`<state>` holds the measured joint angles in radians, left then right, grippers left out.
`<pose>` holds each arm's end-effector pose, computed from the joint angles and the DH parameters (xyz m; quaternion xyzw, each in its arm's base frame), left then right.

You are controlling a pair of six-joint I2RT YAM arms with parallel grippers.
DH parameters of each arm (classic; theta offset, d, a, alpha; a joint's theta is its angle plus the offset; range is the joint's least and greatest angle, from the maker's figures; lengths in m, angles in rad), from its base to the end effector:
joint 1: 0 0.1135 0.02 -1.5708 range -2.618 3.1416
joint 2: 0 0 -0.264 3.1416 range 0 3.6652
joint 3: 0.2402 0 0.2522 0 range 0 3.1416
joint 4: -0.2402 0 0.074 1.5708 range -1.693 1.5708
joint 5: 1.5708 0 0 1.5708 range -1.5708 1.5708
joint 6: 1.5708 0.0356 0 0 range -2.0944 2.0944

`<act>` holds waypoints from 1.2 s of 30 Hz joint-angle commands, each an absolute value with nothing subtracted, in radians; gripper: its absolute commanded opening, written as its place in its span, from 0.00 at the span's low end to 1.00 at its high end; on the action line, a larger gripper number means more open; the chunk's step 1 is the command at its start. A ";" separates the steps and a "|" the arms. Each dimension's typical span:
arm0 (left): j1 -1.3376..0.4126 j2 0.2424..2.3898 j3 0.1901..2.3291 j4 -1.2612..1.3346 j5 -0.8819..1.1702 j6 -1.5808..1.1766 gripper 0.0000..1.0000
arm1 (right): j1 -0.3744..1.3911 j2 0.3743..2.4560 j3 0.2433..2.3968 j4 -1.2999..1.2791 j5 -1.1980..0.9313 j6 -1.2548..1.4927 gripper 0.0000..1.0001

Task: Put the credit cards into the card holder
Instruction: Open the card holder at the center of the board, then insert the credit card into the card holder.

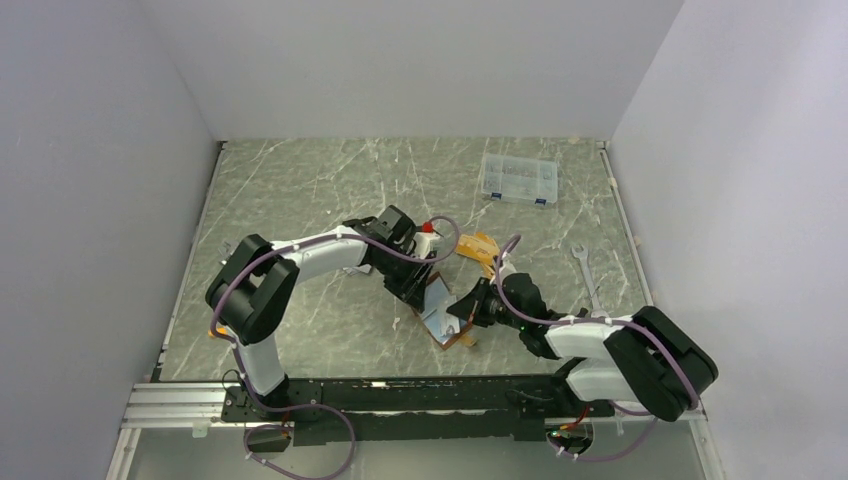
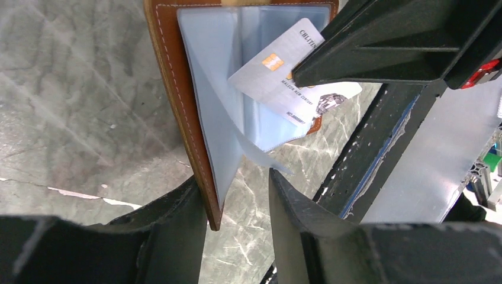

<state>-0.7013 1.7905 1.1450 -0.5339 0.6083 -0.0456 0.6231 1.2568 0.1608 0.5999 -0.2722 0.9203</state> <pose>0.2533 -0.2405 0.1763 0.3565 0.8673 -0.3412 0.0656 0.1561 0.1239 0.1226 0.0573 0.8520 0.4372 0.2822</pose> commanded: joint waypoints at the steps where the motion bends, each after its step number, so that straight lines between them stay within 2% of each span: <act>1: -0.667 1.750 1.114 -0.486 0.651 -0.069 0.46 | 0.629 1.295 0.174 0.707 -0.305 0.922 0.00; 8: -0.550 1.738 1.067 -0.398 0.824 -0.144 0.49 | 0.636 1.343 0.172 0.718 -0.334 0.903 0.00; 13: -0.539 1.766 1.075 -0.356 0.941 -0.175 0.53 | 0.636 1.365 0.163 0.710 -0.365 0.875 0.00; 23: -0.564 1.949 1.226 -0.437 0.913 -0.153 0.49 | 0.636 1.336 0.144 0.678 -0.372 0.843 0.00; 28: -0.565 1.975 1.267 -0.457 0.866 -0.131 0.41 | 0.635 1.339 0.140 0.678 -0.389 0.831 0.00; 32: -0.566 1.970 1.266 -0.461 0.830 -0.109 0.19 | 0.635 1.336 0.146 0.664 -0.410 0.815 0.00; 36: -0.571 1.937 1.225 -0.457 0.803 -0.116 0.09 | 0.616 1.304 0.141 0.634 -0.410 0.815 0.00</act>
<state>-0.5610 1.9762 1.2419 -0.4534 0.8356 -0.1326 0.6312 1.3434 0.1532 0.6811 -0.4034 0.8547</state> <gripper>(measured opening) 0.125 0.009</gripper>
